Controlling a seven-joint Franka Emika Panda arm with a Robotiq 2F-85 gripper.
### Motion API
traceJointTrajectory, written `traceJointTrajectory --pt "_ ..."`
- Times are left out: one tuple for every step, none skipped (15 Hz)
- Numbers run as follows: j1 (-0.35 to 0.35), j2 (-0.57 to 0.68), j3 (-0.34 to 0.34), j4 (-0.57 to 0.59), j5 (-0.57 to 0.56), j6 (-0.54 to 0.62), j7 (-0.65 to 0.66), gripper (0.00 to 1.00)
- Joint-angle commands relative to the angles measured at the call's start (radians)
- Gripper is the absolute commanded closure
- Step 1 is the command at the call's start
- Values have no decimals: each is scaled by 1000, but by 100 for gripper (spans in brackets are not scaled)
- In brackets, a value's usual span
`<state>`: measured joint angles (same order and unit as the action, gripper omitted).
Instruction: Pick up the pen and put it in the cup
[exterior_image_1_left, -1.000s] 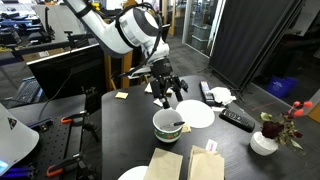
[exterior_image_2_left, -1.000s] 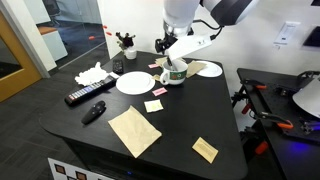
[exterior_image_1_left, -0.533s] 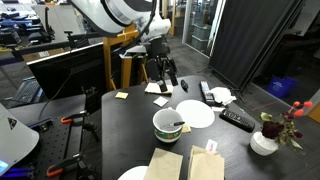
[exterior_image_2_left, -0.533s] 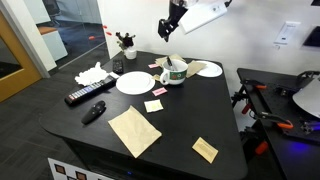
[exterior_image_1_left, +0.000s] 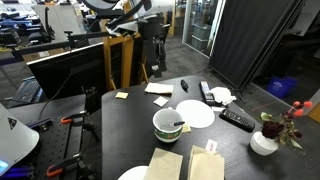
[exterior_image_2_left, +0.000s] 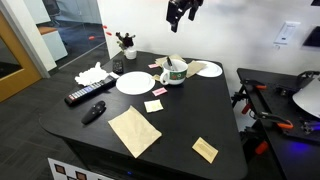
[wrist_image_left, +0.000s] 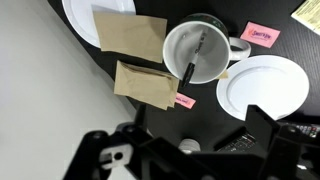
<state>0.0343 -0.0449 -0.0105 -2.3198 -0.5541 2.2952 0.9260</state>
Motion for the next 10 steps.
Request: traceJointTrajectory --pt "-14 -73 10 -34 98 -30 -160 0" --pt "-14 -84 12 -37 116 -38 -192 0" --pt "-15 -92 14 -41 131 -46 -222 0" --pt "-14 -100 17 -46 145 -51 -245 0" --pt "-22 -54 22 -17 114 -26 -190 0" --pt "-23 -62 23 -21 122 -30 -206 0" --pt "-24 -68 24 -26 125 -31 -216 0" --pt "-24 -71 25 -29 126 -31 -218 0" --pt "-24 -72 25 -30 126 -31 -218 0" --pt "-24 -72 25 -31 126 -31 -218 0"
